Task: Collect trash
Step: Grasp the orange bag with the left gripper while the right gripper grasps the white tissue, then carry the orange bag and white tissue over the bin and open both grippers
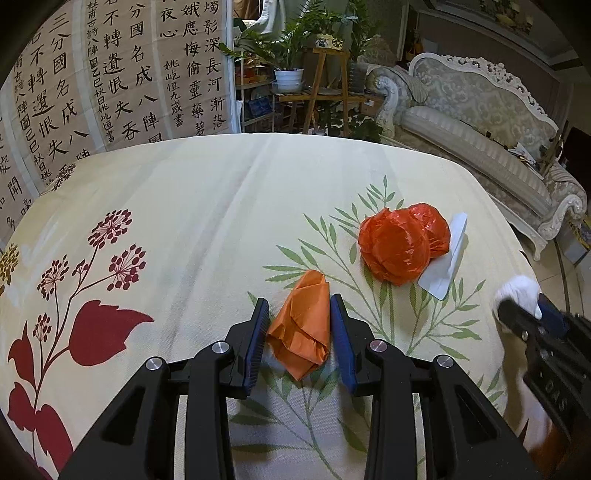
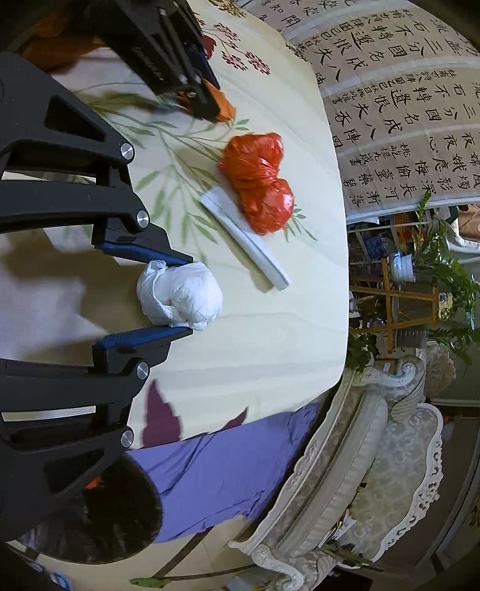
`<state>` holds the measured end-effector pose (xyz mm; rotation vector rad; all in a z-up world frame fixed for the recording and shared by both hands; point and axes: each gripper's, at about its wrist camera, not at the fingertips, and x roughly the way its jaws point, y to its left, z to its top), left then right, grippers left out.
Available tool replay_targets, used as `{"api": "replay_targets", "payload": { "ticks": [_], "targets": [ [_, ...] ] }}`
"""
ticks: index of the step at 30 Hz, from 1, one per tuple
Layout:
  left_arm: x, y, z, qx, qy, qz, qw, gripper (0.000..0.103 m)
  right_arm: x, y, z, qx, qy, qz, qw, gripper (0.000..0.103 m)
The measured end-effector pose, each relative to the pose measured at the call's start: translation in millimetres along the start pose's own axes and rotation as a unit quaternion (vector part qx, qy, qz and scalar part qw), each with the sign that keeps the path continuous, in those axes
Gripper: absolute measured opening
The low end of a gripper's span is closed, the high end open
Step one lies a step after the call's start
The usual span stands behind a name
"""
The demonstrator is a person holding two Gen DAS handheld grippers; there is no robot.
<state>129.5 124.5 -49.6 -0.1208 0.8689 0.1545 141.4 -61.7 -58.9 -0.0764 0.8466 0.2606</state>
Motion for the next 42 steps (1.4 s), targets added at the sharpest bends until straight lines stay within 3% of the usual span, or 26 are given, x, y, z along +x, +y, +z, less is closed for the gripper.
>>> {"api": "replay_targets", "payload": {
  "ticks": [11, 21, 34, 42],
  "targets": [
    [-24, -8, -22, 0.017, -0.007, -0.025, 0.9995, 0.035, -43, -12, -34, 0.02, -0.015, -0.008, 1.0, 0.031],
    [-61, -44, -49, 0.047, -0.03, -0.07, 0.996, 0.035, -89, -47, -70, 0.057, -0.038, -0.046, 0.997, 0.031],
    [-82, -142, -74, 0.126, -0.048, -0.152, 0.9792, 0.035, -127, -126, -103, 0.123, -0.065, -0.127, 0.982, 0.031],
    [-80, -204, -76, 0.173, -0.059, -0.181, 0.9665, 0.035, -132, -172, -116, 0.16, -0.069, -0.158, 0.972, 0.031]
  ]
}}
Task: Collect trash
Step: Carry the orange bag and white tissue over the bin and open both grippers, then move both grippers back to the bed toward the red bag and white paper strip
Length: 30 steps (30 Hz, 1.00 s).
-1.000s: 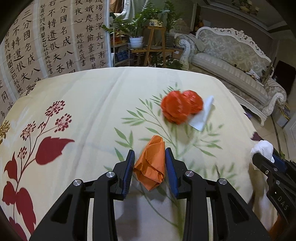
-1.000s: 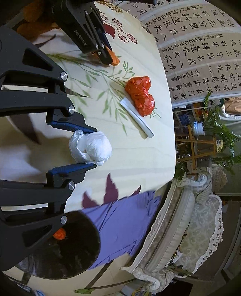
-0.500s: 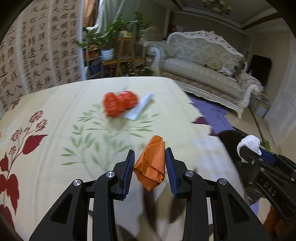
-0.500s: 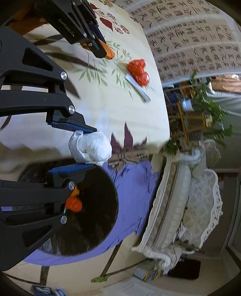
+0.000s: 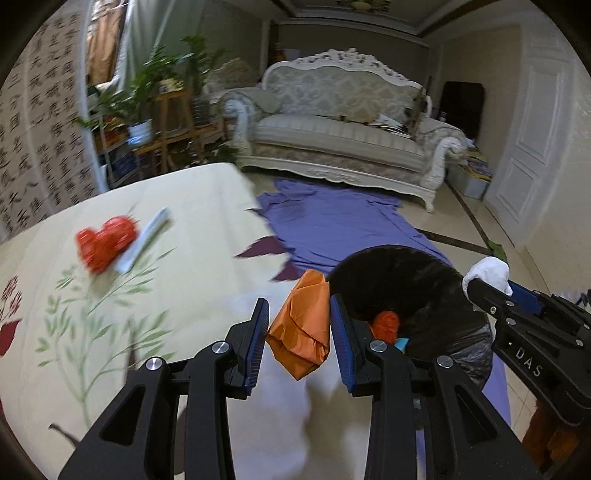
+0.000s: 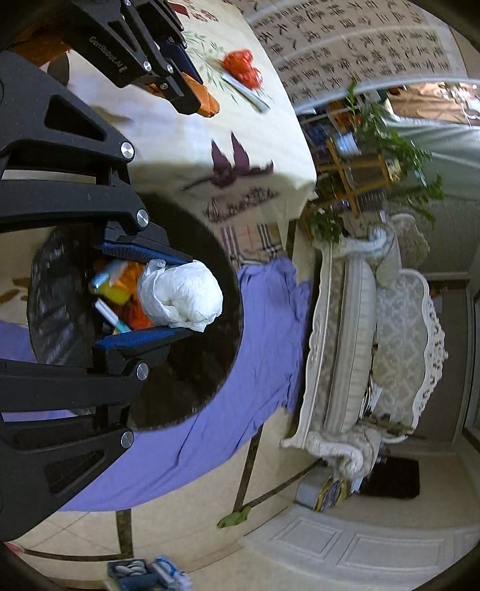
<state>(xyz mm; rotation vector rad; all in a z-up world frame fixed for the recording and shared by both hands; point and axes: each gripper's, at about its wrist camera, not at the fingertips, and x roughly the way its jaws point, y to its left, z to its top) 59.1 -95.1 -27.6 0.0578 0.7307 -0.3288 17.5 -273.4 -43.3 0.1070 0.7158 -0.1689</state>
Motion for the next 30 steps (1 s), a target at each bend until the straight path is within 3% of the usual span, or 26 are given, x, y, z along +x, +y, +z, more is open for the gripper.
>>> {"api": "replay_targets", "payload": {
  "ticks": [11, 13, 15, 16, 26, 30],
  "targets": [
    [34, -36, 14, 0.038, 0.009, -0.005, 0.9992, 0.036, 25, -32, 3, 0.025, 0.001, -0.012, 1.0, 0.034],
    [39, -36, 14, 0.04, 0.015, -0.003, 0.9991, 0.049, 28, -35, 3, 0.028, 0.0, -0.012, 1.0, 0.045],
    [40, -33, 15, 0.033, 0.014, 0.001, 0.9993, 0.064, 30, -37, 3, 0.029, 0.0, -0.015, 0.999, 0.046],
    [40, -31, 15, 0.028, 0.012, 0.002, 0.9995, 0.066, 31, -40, 3, 0.031, 0.0, -0.016, 0.999, 0.047],
    [39, -25, 17, 0.016, 0.014, 0.006, 0.9998, 0.071, 35, -44, 1, 0.042, 0.005, -0.024, 0.999, 0.049],
    [31, -23, 16, 0.017, 0.009, 0.013, 0.9997, 0.072, 33, -41, 0, 0.047, 0.007, -0.022, 0.999, 0.055]
  ]
}}
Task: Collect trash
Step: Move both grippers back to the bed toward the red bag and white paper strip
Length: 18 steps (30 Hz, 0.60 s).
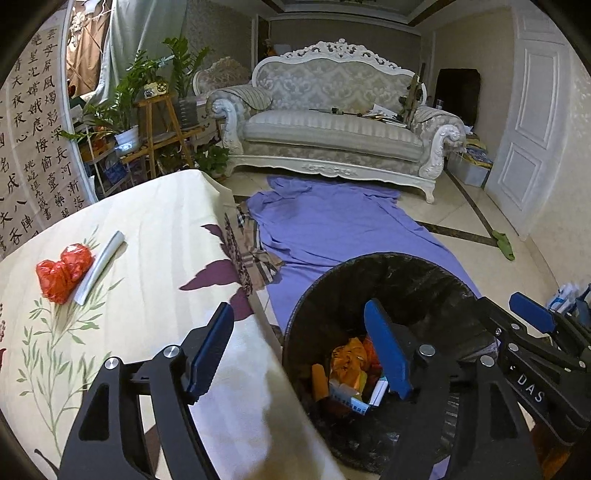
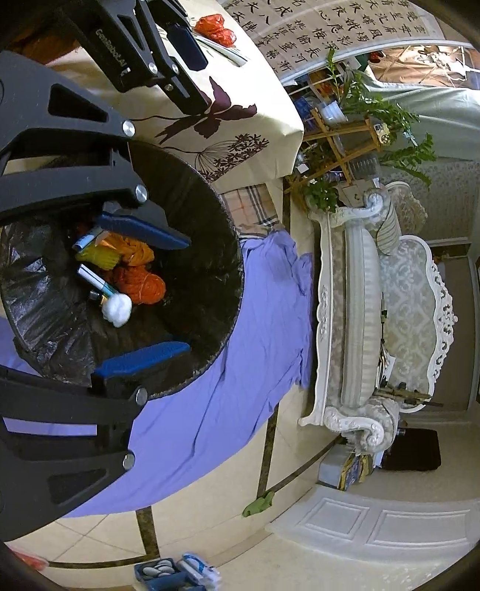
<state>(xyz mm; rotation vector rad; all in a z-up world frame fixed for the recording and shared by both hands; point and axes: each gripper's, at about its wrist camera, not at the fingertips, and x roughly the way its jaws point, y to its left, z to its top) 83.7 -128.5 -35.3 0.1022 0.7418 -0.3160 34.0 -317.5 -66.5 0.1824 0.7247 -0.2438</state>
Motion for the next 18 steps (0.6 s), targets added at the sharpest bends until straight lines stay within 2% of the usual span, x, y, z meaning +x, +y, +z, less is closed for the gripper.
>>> {"api": "replay_targets", "payload": {
  "ticks": [8, 14, 18],
  "targets": [
    [-22, 37, -8, -0.02, -0.011, 0.038, 0.999, 0.074, -1, 39, 4, -0.021, 0.007, 0.037, 0.999, 0.056],
    [-32, 94, -17, -0.057, -0.004, 0.093, 0.994, 0.075, 0, 91, 8, -0.051, 0.012, 0.081, 0.995, 0.056],
    [-36, 143, -26, -0.091, 0.005, 0.138, 0.9863, 0.075, 3, 135, 9, -0.083, 0.02, 0.111, 0.99, 0.056]
  ]
}}
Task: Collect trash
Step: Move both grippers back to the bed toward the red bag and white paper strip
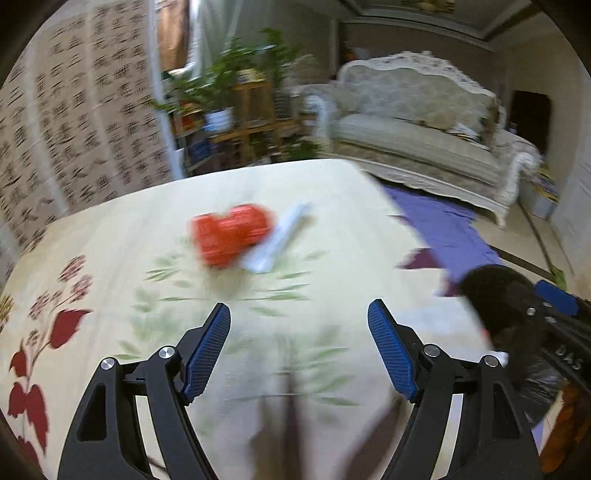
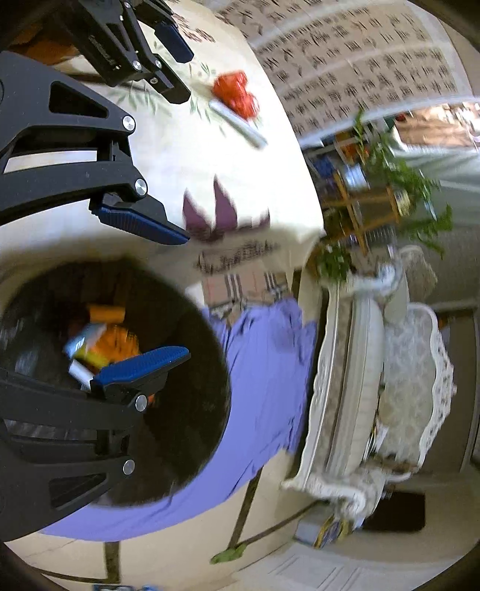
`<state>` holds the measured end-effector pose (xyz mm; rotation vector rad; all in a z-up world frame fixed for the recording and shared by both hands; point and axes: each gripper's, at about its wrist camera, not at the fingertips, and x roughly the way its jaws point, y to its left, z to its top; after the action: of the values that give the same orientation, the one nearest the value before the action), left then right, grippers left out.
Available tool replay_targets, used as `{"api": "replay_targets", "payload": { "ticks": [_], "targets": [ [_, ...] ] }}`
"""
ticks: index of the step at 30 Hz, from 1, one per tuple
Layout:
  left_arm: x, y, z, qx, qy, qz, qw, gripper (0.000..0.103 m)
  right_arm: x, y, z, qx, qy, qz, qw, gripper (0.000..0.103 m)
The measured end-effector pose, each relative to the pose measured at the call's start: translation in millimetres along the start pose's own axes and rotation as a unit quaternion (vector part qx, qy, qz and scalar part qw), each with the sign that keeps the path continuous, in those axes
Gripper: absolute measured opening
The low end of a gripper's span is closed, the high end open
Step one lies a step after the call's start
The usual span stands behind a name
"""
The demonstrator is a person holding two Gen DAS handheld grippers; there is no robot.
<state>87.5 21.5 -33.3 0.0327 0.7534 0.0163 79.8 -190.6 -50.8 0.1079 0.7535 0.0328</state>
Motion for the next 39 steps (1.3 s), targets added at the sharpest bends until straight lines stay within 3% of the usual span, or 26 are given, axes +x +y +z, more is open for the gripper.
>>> {"api": "replay_targets", "payload": {
  "ticks": [10, 21, 32, 39],
  "targets": [
    [10, 89, -1, -0.046, 0.012, 0.075, 0.996, 0.075, 36, 87, 17, -0.056, 0.03, 0.049, 0.997, 0.056],
    [19, 141, 2, -0.075, 0.023, 0.092, 0.9927, 0.075, 68, 157, 29, -0.099, 0.052, 0.066, 0.992, 0.056],
    [29, 151, 2, -0.083, 0.04, 0.081, 0.9924, 0.075, 97, 181, 46, -0.096, 0.072, 0.048, 0.992, 0.059],
    [30, 155, 2, -0.093, 0.045, 0.075, 0.9918, 0.075, 94, 173, 42, -0.102, 0.072, 0.039, 0.991, 0.06]
  ]
}}
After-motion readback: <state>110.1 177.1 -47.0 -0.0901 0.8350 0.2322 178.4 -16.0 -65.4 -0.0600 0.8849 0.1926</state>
